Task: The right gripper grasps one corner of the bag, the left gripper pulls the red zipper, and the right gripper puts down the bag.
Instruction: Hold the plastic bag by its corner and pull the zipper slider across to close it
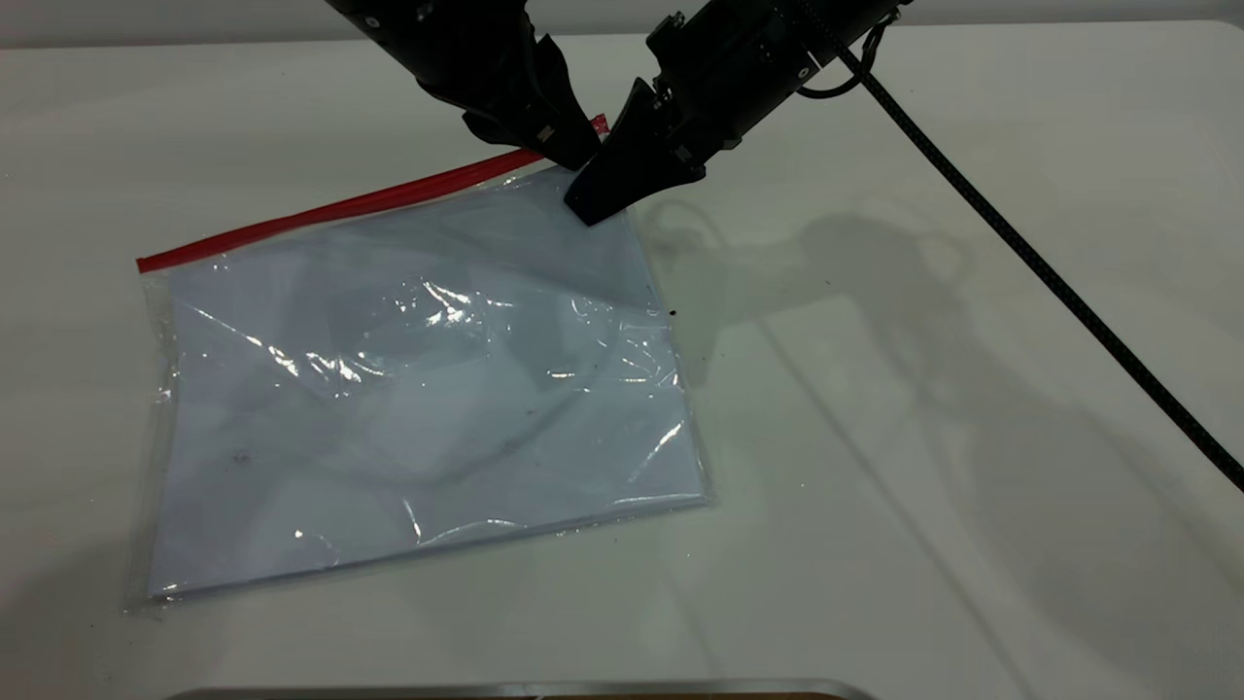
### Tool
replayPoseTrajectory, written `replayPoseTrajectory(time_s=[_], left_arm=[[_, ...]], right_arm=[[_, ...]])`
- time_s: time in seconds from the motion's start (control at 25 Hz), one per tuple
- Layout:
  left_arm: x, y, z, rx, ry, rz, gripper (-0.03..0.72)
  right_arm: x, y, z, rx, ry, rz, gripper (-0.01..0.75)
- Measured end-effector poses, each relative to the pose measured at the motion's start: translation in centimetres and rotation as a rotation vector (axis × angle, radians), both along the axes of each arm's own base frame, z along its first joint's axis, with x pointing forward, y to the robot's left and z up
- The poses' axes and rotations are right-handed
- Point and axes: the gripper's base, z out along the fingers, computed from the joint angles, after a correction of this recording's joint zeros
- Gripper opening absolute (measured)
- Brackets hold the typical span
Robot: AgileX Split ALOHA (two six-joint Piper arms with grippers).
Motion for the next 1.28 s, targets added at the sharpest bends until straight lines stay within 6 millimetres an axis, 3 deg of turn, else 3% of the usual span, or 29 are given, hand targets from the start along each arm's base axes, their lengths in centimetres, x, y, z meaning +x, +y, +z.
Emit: replayPoseTrajectory(time_s=[0.2, 0.52, 0.68, 0.92, 1.28], left_arm=[[0.0, 0.0, 0.0, 0.003, -0.001, -0.003, 0.233], [-0.1, -0.1, 0.0, 0.002, 0.002, -0.008, 0.035], [0.0, -0.1, 0.0, 0.008, -0.007, -0.01, 0.019], [0.4, 0.0, 0.3, 0.003, -0.025, 0.005, 0.019], [1.8, 2.7, 0.2, 0.03, -0.049, 0.061, 0.008]], right_arm=[[0.0, 0.0, 0.0, 0.0, 0.0, 0.0, 0.037], [0.1, -0.1, 0.0, -0.001, -0.002, -0.004, 0.037], [0.4, -0.6, 0.0, 0.006, 0.006, -0.021, 0.037], [1.2, -2.6, 0.3, 0.04, 0.05, -0.071, 0.037], [3.1, -7.8, 0.2, 0.028, 0.058, -0.165, 0.037]])
